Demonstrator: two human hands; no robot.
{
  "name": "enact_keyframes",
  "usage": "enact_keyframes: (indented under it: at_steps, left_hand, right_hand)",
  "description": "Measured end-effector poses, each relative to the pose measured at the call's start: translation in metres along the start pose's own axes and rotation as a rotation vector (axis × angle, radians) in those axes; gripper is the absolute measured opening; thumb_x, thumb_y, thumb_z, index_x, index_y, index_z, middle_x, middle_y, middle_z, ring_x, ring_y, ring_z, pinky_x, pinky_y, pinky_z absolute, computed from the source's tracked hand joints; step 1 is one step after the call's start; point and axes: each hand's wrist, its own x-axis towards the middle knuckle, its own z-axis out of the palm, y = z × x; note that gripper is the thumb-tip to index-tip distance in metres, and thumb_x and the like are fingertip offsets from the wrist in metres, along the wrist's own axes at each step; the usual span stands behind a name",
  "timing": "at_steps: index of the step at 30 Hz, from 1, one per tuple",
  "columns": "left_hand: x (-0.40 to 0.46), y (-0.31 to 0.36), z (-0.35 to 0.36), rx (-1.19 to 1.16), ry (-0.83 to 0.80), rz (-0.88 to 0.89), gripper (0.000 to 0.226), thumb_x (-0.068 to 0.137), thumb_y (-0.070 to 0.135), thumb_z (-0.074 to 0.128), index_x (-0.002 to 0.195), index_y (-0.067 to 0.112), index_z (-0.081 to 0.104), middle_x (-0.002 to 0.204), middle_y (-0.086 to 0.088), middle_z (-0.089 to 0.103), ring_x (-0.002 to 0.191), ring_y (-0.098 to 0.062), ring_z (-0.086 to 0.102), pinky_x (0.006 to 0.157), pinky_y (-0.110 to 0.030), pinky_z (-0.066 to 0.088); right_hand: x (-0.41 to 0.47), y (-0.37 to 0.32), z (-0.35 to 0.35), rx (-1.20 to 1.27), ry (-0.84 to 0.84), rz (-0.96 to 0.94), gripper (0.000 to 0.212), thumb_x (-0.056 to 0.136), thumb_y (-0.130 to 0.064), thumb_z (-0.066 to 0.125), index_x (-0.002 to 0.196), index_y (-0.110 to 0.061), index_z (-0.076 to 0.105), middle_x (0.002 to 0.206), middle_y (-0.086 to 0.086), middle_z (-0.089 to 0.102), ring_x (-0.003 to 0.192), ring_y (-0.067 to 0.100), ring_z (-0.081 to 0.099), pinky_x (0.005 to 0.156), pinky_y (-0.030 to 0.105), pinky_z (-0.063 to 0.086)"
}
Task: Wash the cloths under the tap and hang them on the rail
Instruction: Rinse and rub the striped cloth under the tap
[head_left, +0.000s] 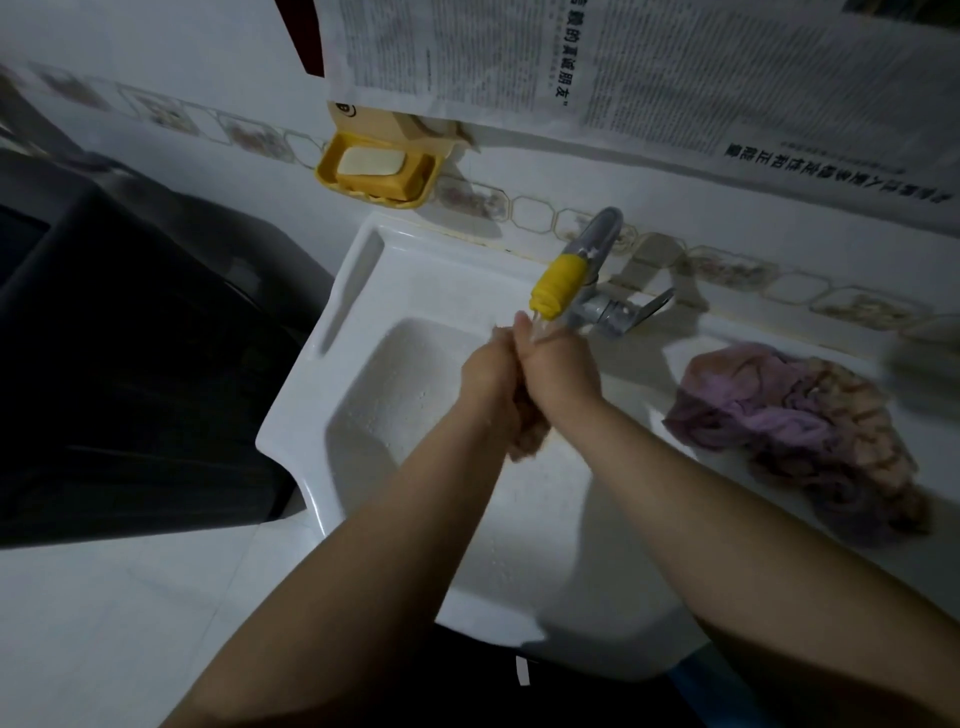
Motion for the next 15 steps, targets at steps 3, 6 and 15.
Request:
enact_keyframes:
  at_steps: [3,6,15]
  left_hand:
    - [0.006,0.000,0.001,0.003,-0.011,0.010,0.034,0.095,0.037,0.046,0.075,0.011,0.056,0.068,-0.011,0.055,0.058,-0.022,0.053,0.053,-0.027,0.045]
    - [0.007,0.011,-0.013,0.032,-0.064,0.057,0.030,0.099,0.024,0.037,0.070,0.017,0.042,0.056,-0.003,0.049,0.045,-0.013,0.046,0.043,-0.020,0.039]
    - [0.018,0.024,-0.068,0.299,-0.494,0.200,0.049,0.083,0.041,0.069,0.113,0.003,0.060,0.099,-0.023,0.064,0.086,-0.034,0.062,0.071,-0.037,0.052]
  right_hand:
    - [0.001,-0.001,0.000,0.012,0.029,0.006,0.048,0.099,-0.045,0.034,0.095,-0.008,0.064,0.094,0.015,0.067,0.092,0.033,0.063,0.073,0.034,0.043]
    - [-0.021,-0.002,0.011,-0.095,0.000,-0.105,0.053,0.100,-0.044,0.026,0.093,-0.010,0.066,0.085,0.013,0.067,0.085,0.031,0.064,0.064,0.031,0.040]
    - [0.023,0.026,-0.032,0.221,-0.426,0.098,0.023,0.087,-0.041,0.062,0.100,-0.022,0.059,0.064,0.003,0.059,0.042,0.012,0.046,0.041,0.017,0.036]
